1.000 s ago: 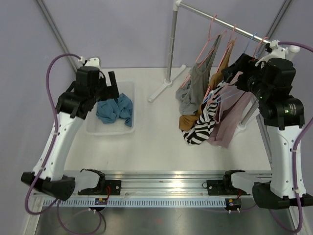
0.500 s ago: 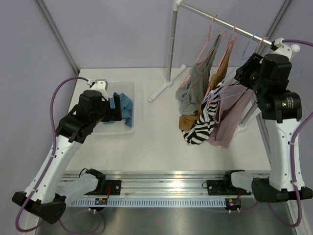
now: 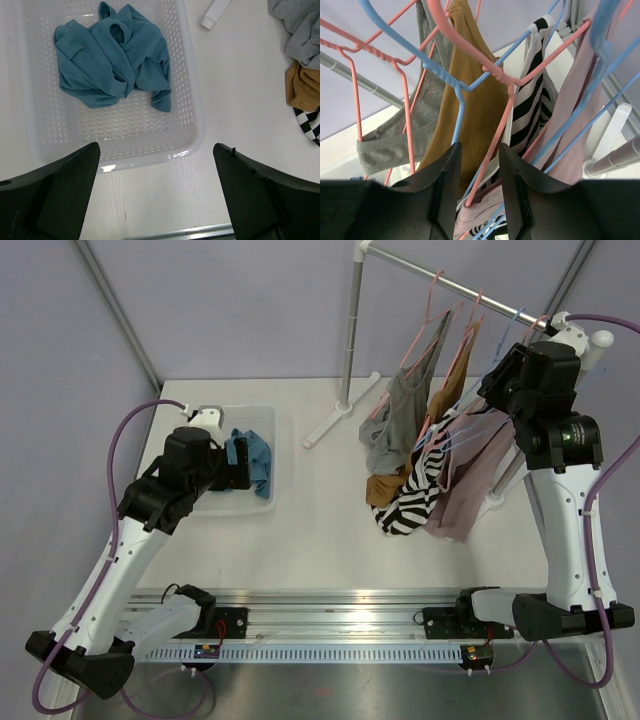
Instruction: Remove the tank top from the hanger
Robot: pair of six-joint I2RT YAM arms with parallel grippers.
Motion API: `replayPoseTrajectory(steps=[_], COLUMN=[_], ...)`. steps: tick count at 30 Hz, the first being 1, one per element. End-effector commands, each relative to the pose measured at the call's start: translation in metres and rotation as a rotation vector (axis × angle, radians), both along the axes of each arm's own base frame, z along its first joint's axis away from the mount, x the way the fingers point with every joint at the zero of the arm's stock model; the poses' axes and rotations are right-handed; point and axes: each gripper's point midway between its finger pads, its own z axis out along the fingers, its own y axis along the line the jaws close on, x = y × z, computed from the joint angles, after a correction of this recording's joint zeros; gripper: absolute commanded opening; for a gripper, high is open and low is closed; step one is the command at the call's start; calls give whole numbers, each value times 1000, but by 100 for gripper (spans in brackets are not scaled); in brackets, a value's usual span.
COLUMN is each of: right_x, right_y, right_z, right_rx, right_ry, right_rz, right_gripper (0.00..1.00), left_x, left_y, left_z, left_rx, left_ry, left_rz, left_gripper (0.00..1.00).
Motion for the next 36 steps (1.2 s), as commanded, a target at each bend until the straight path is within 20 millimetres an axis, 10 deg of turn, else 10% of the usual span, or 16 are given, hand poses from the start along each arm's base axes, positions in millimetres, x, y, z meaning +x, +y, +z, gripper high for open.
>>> replayPoseTrajectory(steps=[1,11,17,36], right_x=[5,13,0,-51], right_y=[-10,-18,-18,23], right_z=[16,-20,-4,85], right_rx=[-12,-27,7,142], right_ry=[-60,13,-48,-222], right_rz=[-54,-112,-119,117], right_gripper=[42,30,0,0], left_x=[5,6,6,3], left_y=[-7,-6,-7,-10], left_z=[9,6,5,8], left_rx=[-15,-6,-3,-22], left_ry=[-47,-47,-46,-53], left_rz=[-34,-40,-43,-65], left_gripper=[99,99,99,99])
